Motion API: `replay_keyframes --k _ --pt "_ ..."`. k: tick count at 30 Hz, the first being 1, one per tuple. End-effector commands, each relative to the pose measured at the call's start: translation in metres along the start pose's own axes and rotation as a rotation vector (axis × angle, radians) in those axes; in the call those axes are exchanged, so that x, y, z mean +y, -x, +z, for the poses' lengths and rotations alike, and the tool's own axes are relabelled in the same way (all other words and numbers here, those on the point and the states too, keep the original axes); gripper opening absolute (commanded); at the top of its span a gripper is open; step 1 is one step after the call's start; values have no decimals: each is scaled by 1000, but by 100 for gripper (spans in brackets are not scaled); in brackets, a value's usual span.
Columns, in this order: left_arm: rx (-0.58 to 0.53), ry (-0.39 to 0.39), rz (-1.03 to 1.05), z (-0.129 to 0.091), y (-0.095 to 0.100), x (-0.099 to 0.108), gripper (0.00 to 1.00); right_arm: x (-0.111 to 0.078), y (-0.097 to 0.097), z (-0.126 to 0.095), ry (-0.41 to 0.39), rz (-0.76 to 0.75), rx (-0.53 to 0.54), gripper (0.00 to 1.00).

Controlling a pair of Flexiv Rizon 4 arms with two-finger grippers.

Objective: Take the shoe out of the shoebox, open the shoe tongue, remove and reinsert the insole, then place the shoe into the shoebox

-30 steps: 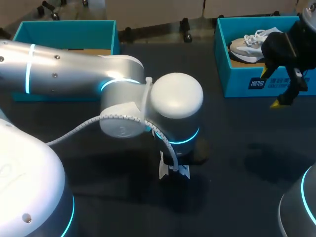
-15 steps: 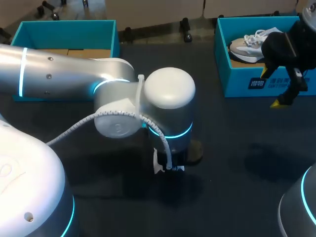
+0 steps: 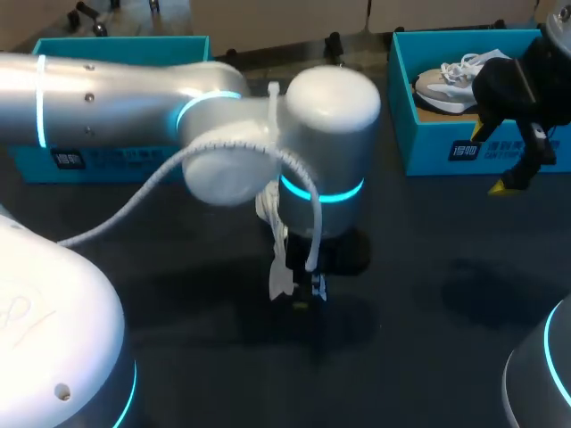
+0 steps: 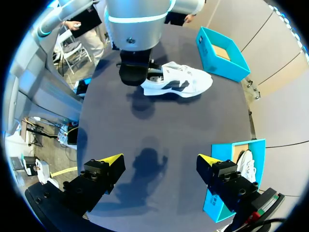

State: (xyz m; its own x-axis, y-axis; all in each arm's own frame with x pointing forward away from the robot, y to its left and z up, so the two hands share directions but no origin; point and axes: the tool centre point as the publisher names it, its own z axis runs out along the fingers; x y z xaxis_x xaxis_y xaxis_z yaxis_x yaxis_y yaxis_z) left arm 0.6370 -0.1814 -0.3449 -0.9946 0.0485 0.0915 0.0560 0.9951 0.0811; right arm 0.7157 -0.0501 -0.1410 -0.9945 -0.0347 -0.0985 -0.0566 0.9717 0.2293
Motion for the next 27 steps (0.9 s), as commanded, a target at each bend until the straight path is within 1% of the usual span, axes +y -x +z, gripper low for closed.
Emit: replay_keyframes --k 1,3,4,16,19,20,27 --pt "49 0 3 -37 13 10 0 1 2 1 -3 1 4 100" --pt "64 0 3 -46 15 13 0 1 2 1 -3 1 4 100" --pt "62 -1 3 -54 16 15 0 1 2 1 -3 1 4 100" --pt "63 -35 27 -108 21 31 0 1 2 1 -3 1 4 100" --pt "63 -35 27 -108 21 31 0 1 2 1 -3 1 4 100" --pt "69 -54 44 -122 20 37 0 1 2 1 -3 1 4 100" --pt "78 -74 70 -140 21 48 0 1 2 1 -3 1 4 100"
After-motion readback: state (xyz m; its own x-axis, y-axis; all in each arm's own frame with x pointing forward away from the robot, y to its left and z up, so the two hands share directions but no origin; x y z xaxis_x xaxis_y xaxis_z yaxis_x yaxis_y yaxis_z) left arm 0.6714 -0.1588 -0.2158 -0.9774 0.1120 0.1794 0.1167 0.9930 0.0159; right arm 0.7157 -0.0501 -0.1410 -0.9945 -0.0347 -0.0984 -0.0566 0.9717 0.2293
